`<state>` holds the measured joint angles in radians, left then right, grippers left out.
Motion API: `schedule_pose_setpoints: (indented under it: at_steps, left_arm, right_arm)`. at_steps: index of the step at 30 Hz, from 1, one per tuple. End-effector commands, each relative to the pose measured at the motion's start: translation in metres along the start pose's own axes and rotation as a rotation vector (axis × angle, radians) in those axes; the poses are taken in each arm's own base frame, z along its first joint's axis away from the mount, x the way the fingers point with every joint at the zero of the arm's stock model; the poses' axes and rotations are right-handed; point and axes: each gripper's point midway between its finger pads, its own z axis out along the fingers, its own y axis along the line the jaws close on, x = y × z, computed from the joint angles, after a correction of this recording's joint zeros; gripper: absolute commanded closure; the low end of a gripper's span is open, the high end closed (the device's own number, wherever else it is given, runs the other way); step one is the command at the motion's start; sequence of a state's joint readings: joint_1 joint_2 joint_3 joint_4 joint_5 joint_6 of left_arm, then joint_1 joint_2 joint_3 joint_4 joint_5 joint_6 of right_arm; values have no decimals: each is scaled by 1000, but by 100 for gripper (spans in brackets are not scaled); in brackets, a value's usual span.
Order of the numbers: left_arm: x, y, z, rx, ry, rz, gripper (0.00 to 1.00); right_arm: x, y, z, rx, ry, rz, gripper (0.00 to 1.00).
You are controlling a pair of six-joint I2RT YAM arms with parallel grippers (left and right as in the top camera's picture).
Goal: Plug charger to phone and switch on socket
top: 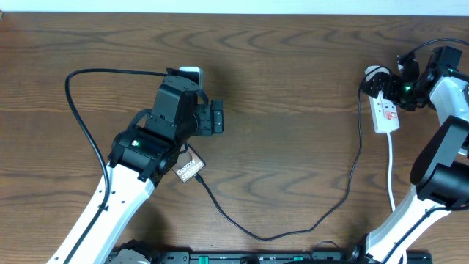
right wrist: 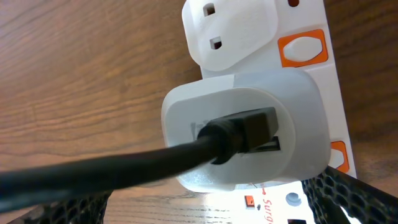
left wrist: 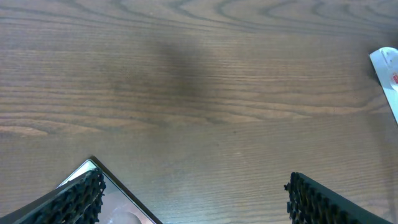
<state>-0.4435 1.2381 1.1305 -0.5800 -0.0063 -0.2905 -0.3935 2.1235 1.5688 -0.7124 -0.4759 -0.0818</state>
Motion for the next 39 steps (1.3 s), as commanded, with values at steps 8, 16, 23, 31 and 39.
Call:
schedule_pose_setpoints:
  at_steps: [8,16,23,31,39]
  left_arm:
    - [-1,1,-2,-11,-7,11,8]
    - [-1,1,-2,-11,-7,11,8]
    - [0,2,-2,-13,-1,11,8]
    - [0,2,-2,-13,1,11,8]
    - [1,2,-2,-14,3,12,8]
  right_arm:
    - [42,-7,51,-46,146,88,1]
    - [40,-7,49,-40,145,99,1]
    - [42,-23,49,62,152,216,1]
    - [43,-20,49,53,155,298,1]
    - [42,-22,46,58,157,301,1]
